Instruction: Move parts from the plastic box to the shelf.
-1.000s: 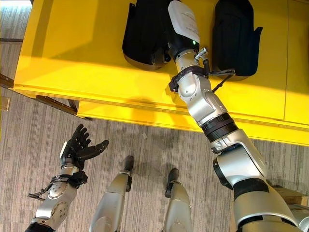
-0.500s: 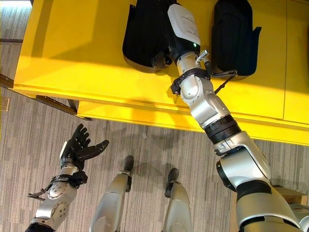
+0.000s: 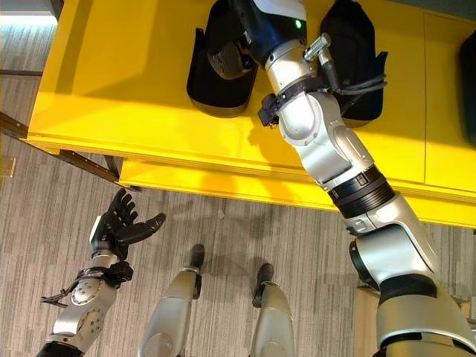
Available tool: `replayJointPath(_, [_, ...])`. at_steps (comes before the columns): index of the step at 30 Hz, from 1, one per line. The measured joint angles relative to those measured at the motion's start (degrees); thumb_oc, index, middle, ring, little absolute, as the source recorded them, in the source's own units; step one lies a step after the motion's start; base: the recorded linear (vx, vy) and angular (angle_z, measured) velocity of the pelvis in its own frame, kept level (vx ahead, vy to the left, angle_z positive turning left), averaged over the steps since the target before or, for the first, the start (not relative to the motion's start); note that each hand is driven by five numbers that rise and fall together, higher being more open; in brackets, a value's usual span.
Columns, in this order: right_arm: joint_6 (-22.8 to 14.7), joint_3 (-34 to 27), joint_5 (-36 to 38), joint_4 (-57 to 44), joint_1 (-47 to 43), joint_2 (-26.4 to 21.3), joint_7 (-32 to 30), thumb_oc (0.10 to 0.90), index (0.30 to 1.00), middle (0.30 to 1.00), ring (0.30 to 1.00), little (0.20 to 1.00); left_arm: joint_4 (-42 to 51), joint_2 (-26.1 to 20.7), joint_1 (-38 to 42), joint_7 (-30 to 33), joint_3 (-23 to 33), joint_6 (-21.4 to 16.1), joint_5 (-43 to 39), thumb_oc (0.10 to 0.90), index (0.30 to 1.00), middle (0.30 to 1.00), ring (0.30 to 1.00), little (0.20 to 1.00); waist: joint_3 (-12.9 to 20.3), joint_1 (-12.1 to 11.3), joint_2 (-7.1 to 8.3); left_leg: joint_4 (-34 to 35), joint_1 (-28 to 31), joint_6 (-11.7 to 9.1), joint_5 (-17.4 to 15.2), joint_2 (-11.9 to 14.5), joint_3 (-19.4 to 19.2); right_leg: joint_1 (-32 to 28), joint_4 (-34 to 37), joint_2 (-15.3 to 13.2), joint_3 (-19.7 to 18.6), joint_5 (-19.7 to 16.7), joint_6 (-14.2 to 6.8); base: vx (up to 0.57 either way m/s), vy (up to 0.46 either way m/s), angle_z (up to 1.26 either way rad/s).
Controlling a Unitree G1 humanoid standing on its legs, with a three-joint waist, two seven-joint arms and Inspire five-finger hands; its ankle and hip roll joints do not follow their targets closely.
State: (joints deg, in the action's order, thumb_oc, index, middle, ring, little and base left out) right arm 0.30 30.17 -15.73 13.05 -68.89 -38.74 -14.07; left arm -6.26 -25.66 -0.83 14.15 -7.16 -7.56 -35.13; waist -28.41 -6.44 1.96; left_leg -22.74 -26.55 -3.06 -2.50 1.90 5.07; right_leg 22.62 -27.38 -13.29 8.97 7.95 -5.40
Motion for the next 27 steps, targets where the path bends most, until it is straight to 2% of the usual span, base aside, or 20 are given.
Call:
replayJointPath(10, [-0.3,0.0,0.5,-2.2,0.4,-3.0,2.2,0.900,1.000,1.000,1.000,1.000,0.1,-0.1,0.2,-1.1,0.5,0.1,0.0,0.900,1.000,1.000,1.000,1.000,0.0,0.8,0.08,0.5,1.1,0.0,0.1,0.1,-0.3,-0.8,0.6,0.0,-0.1,-0.3,-0.1,0.00,0.000,0.00])
replayJointPath(11, [-0.8,-0.9,3.6,-6.7,4.6,-5.1,3.5,0.900,1.000,1.000,1.000,1.000,0.2,-0.1,-0.2,-1.2,0.5,0.2,-0.1,0.900,1.000,1.000,1.000,1.000,0.2,0.8,0.36,1.3,2.9,0.0,0.1,0.1,-0.4,-2.7,1.7,0.1,-0.1,-0.4,-0.2,0.03,0.000,-0.06])
replayJointPath(15, [-3.8,-6.9,9.9,-14.4,15.5,-4.9,4.7,0.900,1.000,1.000,1.000,1.000,1.3,-0.2,-1.8,-1.3,1.9,0.3,-0.1,0.900,1.000,1.000,1.000,1.000,1.3,1.7,1.99,2.1,4.5,0.1,0.0,0.5,-1.1,-4.3,3.2,0.6,-0.5,-0.9,-0.3,0.03,0.005,-0.10])
replayJointPath(18, [-3.9,-9.0,12.9,-15.9,19.3,-4.9,6.2,0.900,1.000,1.000,1.000,1.000,2.0,-0.2,-1.4,-2.4,2.3,0.8,0.0,0.900,1.000,1.000,1.000,1.000,1.4,3.0,2.03,2.2,4.8,0.1,0.0,1.2,-1.5,-4.8,4.3,1.2,-0.8,-1.8,-0.1,0.06,0.012,-0.11])
replayJointPath(21, [-4.4,-15.8,16.1,-21.2,30.9,-4.5,7.3,0.900,1.000,1.000,1.000,1.000,2.5,0.2,-2.1,-3.4,2.7,1.3,0.0,0.900,1.000,1.000,1.000,1.000,1.4,3.2,2.06,3.5,7.5,0.1,0.0,1.5,-1.9,-7.8,7.0,1.6,-0.8,-2.8,-0.2,0.06,0.021,-0.09])
replayJointPath(22, [-4.4,-17.0,17.3,-21.8,34.9,-4.6,8.2,0.900,1.000,1.000,1.000,1.000,2.3,0.1,-4.8,-3.4,3.5,1.3,0.0,0.900,1.000,1.000,1.000,1.000,3.5,5.0,1.59,5.0,8.2,0.2,0.0,1.8,-2.6,-9.1,10.3,2.0,-1.0,-4.2,-0.4,0.08,0.039,-0.22])
replayJointPath(24, [-5.6,-22.9,19.9,-24.2,42.3,-1.6,8.8,0.900,1.000,1.000,1.000,1.000,2.8,1.3,-4.8,-3.9,3.3,1.6,0.0,0.900,1.000,1.000,1.000,1.000,4.9,4.9,1.28,6.9,9.4,0.2,0.8,1.9,-2.6,-10.6,12.9,2.4,-0.8,-5.4,-0.6,0.06,0.025,-0.06])
replayJointPath(25, [-6.0,-24.2,21.7,-25.1,46.2,0.3,8.8,0.900,1.000,1.000,1.000,1.000,3.1,2.5,-6.0,-4.0,4.0,1.5,0.0,0.900,1.000,1.000,1.000,1.000,6.5,4.8,1.25,8.3,10.1,0.2,1.2,1.9,-2.8,-11.5,15.0,2.5,-0.8,-6.0,-0.5,0.06,0.020,-0.06])
replayJointPath(27, [-6.1,-24.5,22.8,-25.3,47.8,0.5,9.7,0.900,1.000,1.000,1.000,1.000,2.7,2.7,-6.8,-4.0,3.9,1.8,0.0,0.900,1.000,1.000,1.000,1.000,7.5,6.0,0.72,9.3,11.4,0.2,1.3,1.9,-3.3,-13.0,17.0,2.6,-0.9,-6.9,-0.7,0.07,0.028,-0.08])
